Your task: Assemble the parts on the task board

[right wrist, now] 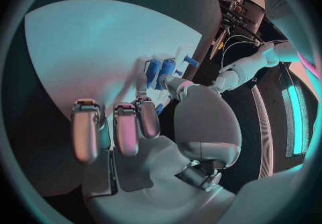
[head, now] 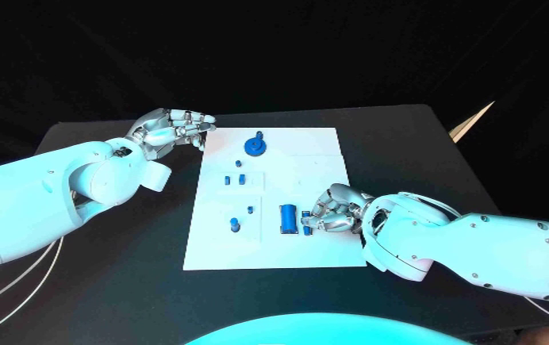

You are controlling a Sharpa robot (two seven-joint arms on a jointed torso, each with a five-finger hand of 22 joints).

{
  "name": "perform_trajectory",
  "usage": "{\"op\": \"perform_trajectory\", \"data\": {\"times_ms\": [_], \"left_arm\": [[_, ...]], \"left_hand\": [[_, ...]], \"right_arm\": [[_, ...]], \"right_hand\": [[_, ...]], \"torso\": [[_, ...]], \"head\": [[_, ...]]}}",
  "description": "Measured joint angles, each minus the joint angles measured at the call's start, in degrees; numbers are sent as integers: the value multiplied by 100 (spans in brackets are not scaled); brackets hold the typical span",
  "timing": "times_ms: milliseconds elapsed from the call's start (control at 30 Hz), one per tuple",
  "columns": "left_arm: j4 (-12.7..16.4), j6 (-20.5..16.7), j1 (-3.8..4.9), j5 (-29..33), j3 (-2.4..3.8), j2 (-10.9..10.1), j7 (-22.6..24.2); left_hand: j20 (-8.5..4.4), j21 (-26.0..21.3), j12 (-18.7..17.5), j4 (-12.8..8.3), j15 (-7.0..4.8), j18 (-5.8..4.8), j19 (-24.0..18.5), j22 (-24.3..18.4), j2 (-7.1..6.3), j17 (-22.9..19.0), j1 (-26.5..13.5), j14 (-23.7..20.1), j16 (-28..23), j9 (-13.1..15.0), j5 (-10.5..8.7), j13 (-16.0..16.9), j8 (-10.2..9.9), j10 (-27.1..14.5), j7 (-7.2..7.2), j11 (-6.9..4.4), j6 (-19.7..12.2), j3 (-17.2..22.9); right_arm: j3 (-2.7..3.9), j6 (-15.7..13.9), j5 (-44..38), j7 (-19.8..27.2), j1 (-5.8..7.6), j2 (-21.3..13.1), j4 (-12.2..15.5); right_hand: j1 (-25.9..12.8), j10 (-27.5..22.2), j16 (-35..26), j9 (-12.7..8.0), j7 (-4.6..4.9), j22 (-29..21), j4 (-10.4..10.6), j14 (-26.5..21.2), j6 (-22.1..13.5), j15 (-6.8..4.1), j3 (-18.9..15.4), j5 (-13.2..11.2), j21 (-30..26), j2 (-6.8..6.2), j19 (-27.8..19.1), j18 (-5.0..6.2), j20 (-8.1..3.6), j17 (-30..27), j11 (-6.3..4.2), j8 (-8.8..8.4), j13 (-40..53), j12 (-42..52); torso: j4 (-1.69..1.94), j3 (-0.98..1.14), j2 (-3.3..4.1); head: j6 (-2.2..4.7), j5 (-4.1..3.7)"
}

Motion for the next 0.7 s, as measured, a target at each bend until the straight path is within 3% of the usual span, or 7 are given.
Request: {"op": "perform_trajectory", "data": {"times_ms": [333,567,667,700], "left_arm": [[1,-1,0,-5,0,-5,-3],[-4,-4,0,-7,0,-5,1],[-7,-6,0,-8,0,-5,2],[-7,-7,0,-8,0,-5,3]], "left_hand": [[0,0,0,0,0,0,0,0,0,0,0,0,0,0,0,0,0,0,0,0,0,0],[0,0,0,0,0,0,0,0,0,0,0,0,0,0,0,0,0,0,0,0,0,0],[0,0,0,0,0,0,0,0,0,0,0,0,0,0,0,0,0,0,0,0,0,0],[0,0,0,0,0,0,0,0,0,0,0,0,0,0,0,0,0,0,0,0,0,0]], "right_arm": [[1,26,-8,13,0,-18,4],[0,178,-16,69,0,-112,59],[-1,255,-16,100,-1,-163,107],[-2,273,-16,107,-2,-176,123]], "right_hand": [[0,0,0,-5,-10,0,38,0,9,0,-39,-90,0,0,0,0,0,0,0,0,0,0],[1,0,0,-12,-19,0,34,0,20,0,-42,-400,0,-1,0,0,0,0,0,0,0,0],[2,0,0,-15,-6,0,-36,0,44,0,-241,-73,0,-1,0,0,0,0,0,0,0,0],[2,0,0,-15,-10,0,-36,0,49,0,-240,-73,0,-1,0,0,0,0,0,0,0,0]], "torso": [[-1,-2,-2],[-4,-1,-2],[-4,3,-2],[-4,3,-2]], "head": [[-4,2],[-5,8],[-3,12],[-1,13]]}}
